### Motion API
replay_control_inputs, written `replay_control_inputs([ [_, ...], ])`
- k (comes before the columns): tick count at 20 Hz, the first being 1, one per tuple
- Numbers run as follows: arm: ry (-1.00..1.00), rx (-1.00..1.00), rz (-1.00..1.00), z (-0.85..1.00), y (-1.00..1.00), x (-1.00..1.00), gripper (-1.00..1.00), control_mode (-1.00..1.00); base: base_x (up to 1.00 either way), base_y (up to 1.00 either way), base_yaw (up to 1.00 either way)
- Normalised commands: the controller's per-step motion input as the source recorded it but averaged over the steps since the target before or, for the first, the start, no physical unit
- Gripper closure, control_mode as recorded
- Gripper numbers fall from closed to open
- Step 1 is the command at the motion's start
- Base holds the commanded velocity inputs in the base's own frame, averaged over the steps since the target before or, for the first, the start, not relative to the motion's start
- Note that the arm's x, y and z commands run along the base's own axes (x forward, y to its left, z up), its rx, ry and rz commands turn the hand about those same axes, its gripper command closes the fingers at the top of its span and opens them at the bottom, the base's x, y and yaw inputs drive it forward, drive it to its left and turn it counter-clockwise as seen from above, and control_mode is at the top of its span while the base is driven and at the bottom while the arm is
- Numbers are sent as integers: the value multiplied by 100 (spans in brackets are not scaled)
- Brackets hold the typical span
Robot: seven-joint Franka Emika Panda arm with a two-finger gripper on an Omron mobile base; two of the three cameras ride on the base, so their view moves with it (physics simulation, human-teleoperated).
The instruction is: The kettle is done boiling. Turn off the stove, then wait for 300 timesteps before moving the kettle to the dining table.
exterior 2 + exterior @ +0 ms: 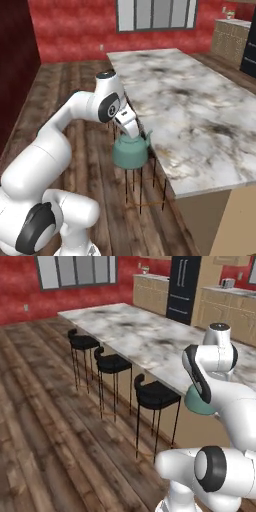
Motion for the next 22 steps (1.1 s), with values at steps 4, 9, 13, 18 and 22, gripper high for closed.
replay_control_inputs([
  [4, 0, 0, 0, 0, 0, 0, 100, 100, 54, 45, -34],
  [9, 0, 0, 0, 0, 0, 0, 100, 100, 52, 41, -34],
  [13, 0, 0, 0, 0, 0, 0, 100, 100, 49, 45, -36],
  [18, 0, 0, 0, 0, 0, 0, 100, 100, 44, 49, -39],
  [22, 0, 0, 0, 0, 0, 0, 100, 100, 43, 43, -39],
])
